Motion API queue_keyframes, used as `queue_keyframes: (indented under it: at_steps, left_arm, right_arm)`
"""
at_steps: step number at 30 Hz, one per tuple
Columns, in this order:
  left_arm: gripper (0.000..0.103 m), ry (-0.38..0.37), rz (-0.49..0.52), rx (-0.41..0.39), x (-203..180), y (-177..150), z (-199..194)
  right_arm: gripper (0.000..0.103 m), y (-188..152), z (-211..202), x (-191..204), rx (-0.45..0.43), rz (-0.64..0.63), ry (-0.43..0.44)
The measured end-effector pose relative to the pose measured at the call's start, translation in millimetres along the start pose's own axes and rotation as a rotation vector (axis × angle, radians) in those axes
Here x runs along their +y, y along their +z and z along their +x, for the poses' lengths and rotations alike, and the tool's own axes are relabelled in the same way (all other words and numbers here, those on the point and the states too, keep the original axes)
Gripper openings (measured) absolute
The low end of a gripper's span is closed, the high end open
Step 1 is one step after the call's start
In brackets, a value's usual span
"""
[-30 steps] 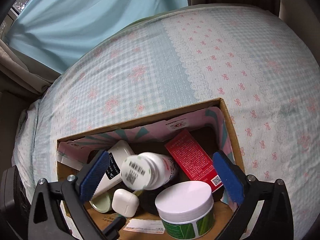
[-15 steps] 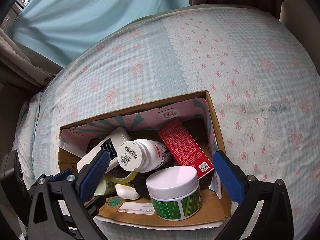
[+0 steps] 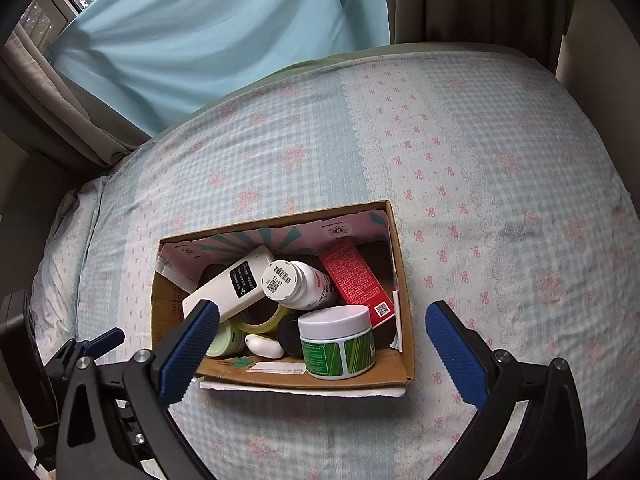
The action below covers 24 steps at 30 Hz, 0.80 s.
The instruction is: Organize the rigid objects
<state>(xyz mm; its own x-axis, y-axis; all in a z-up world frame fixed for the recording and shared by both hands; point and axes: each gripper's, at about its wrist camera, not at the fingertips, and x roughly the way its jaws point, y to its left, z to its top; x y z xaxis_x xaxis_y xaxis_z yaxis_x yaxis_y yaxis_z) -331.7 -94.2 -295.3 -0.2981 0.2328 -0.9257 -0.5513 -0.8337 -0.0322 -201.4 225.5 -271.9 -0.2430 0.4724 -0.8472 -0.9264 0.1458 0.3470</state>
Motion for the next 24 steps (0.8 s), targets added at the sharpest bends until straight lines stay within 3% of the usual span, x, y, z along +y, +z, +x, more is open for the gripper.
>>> queue_keyframes:
  at_steps: [4, 10, 16, 19, 24]
  left_arm:
    - [0.103, 0.059, 0.000, -0.057, -13, 2, -57]
    - [0.103, 0.083, -0.047, -0.199, -37, 10, -157]
    - [0.103, 0.115, -0.067, -0.371, -66, 10, -249]
    - [0.103, 0.107, -0.062, -0.454, -82, 1, -280]
    - [0.103, 0.085, -0.077, -0.515, -98, -14, -299]
  right_arm:
    - [0.103, -3, -47, 3, -0.038, -0.058, -0.008]
    - [0.103, -5, -143, 4, -0.131, -0.117, -0.016]
    - [0.103, -7, -241, 11, -0.262, -0.210, -0.112]
    - [0.103, -13, -276, 12, -0.333, -0.227, -0.139]
    - [0.103, -32, -302, 12, -0.408, -0.221, -0.161]
